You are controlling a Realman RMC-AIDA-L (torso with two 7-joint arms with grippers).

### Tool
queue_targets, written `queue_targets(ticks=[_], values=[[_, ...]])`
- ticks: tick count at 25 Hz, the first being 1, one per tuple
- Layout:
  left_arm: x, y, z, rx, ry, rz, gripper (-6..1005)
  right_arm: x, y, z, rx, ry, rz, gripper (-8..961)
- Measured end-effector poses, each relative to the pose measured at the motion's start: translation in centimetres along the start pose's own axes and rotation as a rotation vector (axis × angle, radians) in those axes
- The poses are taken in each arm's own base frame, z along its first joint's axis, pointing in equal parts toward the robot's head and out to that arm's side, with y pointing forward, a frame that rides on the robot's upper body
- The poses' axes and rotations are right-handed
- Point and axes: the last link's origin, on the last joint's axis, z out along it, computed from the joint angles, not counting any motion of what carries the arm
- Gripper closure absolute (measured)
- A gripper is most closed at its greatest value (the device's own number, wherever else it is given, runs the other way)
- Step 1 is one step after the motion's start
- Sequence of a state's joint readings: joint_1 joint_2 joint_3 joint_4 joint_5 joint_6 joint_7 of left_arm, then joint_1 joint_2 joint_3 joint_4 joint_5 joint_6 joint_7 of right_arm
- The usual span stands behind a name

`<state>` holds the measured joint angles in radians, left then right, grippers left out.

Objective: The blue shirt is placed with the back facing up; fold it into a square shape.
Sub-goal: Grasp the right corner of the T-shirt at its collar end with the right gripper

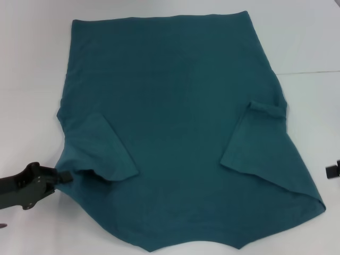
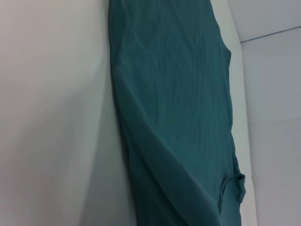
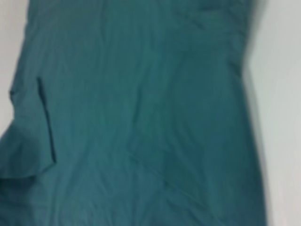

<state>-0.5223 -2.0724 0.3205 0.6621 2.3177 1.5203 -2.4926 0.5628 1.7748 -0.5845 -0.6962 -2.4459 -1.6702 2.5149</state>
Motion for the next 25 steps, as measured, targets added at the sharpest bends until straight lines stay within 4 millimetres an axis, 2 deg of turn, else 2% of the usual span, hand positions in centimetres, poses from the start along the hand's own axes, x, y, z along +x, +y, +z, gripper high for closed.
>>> queue_targets(ticks=[11,25], values=[[0.1,0.0,0.1,-0.003,0.008,-0.005,992,1.6,-0.8,1.5,0.03,0.046,-0.028,319],[0.0,-0.2,0.0,0.0,0.012,-0.01,991,1.5,-0.7,3.3,0.082,0.058,-0.055,324]])
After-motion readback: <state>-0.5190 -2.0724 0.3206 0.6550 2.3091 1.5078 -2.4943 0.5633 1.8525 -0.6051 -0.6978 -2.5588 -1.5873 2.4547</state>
